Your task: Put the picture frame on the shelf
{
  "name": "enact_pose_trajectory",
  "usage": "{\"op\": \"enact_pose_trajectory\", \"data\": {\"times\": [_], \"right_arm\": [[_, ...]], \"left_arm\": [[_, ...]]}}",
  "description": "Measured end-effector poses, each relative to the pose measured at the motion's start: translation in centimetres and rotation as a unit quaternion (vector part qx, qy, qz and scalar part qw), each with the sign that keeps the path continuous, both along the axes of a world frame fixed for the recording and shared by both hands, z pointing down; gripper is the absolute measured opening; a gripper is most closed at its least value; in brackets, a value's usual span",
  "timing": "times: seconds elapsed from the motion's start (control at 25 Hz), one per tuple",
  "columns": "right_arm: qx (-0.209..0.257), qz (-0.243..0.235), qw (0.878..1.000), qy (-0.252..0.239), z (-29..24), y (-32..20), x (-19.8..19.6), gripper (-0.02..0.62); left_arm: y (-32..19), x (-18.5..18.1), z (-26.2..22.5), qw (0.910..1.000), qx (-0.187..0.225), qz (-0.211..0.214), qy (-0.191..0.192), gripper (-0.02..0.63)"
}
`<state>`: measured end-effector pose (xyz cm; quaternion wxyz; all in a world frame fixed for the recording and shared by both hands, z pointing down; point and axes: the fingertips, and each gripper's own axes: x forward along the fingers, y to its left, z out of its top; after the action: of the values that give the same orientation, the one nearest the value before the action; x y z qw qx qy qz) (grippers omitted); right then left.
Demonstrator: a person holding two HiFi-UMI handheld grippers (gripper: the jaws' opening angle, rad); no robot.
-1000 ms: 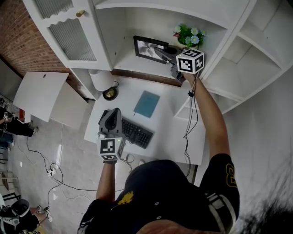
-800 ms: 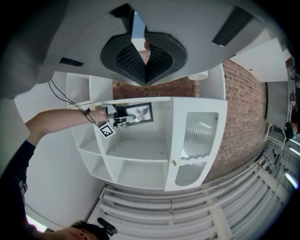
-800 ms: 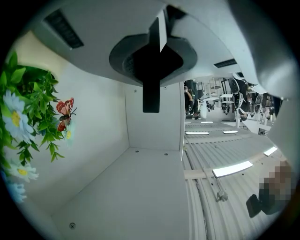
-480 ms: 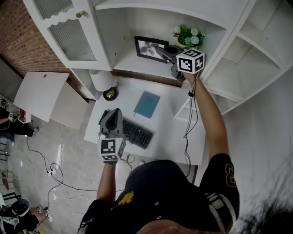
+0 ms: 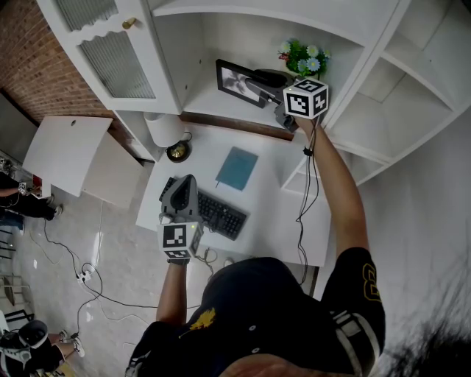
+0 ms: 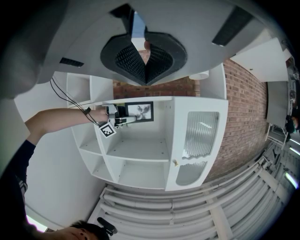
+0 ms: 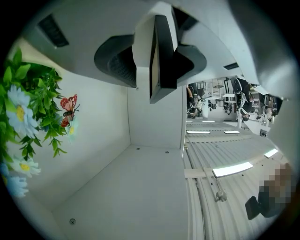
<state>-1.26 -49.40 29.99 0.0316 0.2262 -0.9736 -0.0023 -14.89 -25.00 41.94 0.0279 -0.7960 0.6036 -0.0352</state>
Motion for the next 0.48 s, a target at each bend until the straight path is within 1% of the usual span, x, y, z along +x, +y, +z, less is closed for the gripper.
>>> {"op": "enact_pose_trajectory", "data": {"times": [0.12,0.2,0.4,0.48], "right_arm": [[0.004,-0.003,1.000,-0.004,-0.19,0.12,-0.01,0.213],[0.004,-0.011,1.000,-0.001,-0.13,0.38,-0.21,0.227],[0.006,-0.008,1.000,-0.004,-0.22,0.46,-0.05,0.230],[0.007,-0.008,1.000,-0.006,-0.34,0.54,-0.05,0.230]], "left_arm": [[0.04,0.01,-0.02,1.0000,0.000,0.000,0.000,0.017],[0.05,-0.01,-0.03,1.0000,0.001,-0.001,0.000,0.017],[0.29,0.02,0.02,1.0000,-0.005,-0.003,0.003,0.017],[0.33,0.13,-0.10,1.0000,-0.001,-0.001,0.001,0.017]]}}
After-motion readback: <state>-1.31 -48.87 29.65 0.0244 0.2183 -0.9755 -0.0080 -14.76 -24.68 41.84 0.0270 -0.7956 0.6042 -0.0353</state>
